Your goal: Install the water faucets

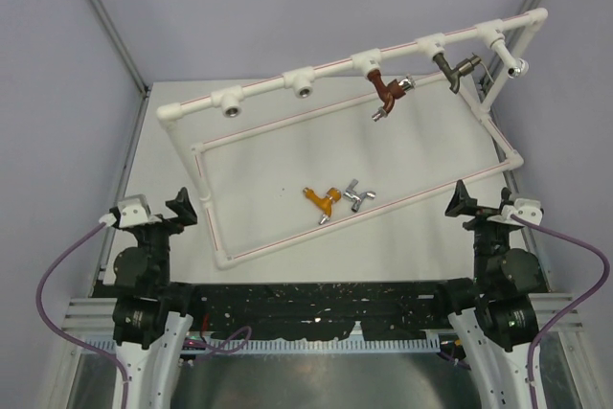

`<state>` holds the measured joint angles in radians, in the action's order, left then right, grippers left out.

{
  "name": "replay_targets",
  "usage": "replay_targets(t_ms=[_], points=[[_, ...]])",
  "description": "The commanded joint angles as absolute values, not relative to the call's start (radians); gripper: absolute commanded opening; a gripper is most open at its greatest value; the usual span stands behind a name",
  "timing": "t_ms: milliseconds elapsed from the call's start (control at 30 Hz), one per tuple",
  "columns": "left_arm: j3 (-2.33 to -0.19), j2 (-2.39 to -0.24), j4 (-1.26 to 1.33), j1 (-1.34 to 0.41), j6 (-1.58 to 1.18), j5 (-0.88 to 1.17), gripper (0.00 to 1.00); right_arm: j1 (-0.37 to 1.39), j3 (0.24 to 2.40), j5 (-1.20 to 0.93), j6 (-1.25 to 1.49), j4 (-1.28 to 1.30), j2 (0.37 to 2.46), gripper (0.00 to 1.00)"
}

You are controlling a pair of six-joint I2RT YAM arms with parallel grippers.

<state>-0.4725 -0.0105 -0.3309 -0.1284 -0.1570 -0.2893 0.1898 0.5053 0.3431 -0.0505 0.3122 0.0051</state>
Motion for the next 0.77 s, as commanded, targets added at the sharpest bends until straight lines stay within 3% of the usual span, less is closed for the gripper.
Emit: replay_targets(t_ms=[0, 733], points=[[-0.451, 0.248, -0.313, -0.123, -0.107, -0.308, 1.0, 0.19, 0.489, 0.44, -0.052, 0.244, -0.179, 0.95], [-0.417, 0.282, -0.268, -0.123, -0.11, -0.23, 1.0, 0.19, 0.46, 0.445, -0.063, 0.256, -0.179, 0.95]])
